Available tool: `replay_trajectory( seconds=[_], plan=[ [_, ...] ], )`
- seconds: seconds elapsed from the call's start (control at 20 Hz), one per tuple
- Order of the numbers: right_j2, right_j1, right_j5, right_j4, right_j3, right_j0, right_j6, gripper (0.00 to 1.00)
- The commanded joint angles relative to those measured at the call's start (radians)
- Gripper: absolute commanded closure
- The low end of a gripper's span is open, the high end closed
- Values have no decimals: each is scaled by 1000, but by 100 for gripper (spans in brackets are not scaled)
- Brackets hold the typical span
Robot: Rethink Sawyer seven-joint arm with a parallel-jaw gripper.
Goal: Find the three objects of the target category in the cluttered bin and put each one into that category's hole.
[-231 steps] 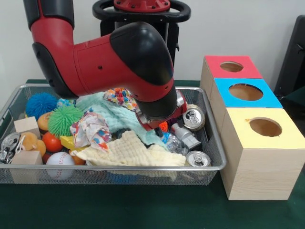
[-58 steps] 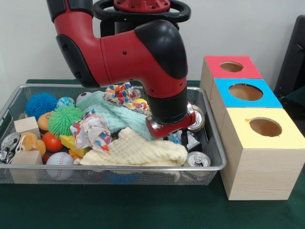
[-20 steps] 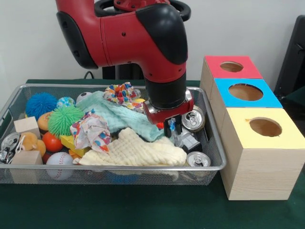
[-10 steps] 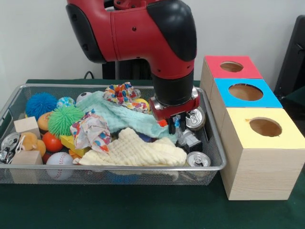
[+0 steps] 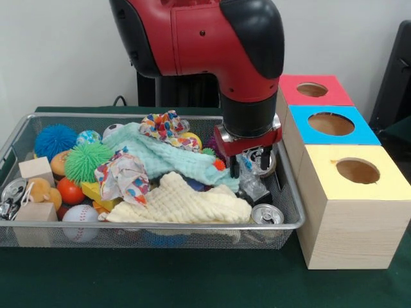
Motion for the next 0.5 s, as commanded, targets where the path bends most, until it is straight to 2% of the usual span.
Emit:
replay_trajectory(
  seconds=[0.05, 0.5],
  plan=[
    [-75, -4, 92, 68, 7, 29, 267, 0],
    [-113, -6, 79, 103, 2, 41, 227, 0]
  ],
)
